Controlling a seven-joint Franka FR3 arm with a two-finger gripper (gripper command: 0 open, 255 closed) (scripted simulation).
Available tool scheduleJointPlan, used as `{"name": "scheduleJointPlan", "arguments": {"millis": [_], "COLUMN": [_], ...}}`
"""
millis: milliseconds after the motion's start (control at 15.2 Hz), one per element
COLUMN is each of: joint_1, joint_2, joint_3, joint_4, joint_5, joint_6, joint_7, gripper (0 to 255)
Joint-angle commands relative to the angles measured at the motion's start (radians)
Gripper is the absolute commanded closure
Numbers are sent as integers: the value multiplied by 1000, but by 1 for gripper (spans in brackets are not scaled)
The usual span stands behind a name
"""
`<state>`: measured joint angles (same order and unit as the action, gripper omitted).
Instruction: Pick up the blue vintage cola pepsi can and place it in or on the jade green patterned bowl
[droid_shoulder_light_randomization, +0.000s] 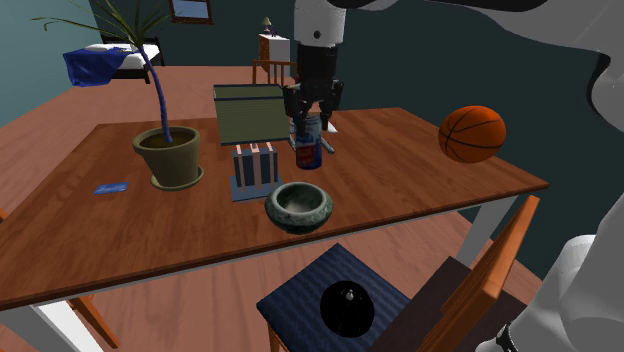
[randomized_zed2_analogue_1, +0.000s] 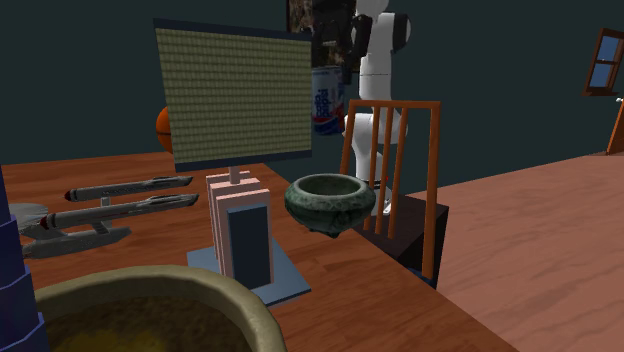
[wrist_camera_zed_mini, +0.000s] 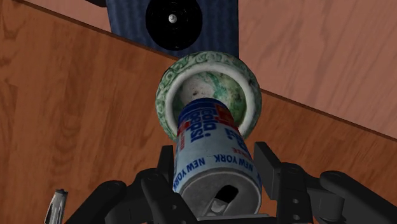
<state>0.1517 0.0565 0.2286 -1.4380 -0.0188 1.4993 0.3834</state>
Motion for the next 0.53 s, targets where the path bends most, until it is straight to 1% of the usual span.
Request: {"name": "scheduleJointPlan", "arguments": {"millis": [0, 462], "joint_1": [15, 10], "joint_2": [32, -1], "joint_3": [12, 9], "joint_4": [32, -105], "joint_5": [-7, 1], "joint_6": [0, 105], "joint_7": [27, 23], "gripper": [255, 255]}}
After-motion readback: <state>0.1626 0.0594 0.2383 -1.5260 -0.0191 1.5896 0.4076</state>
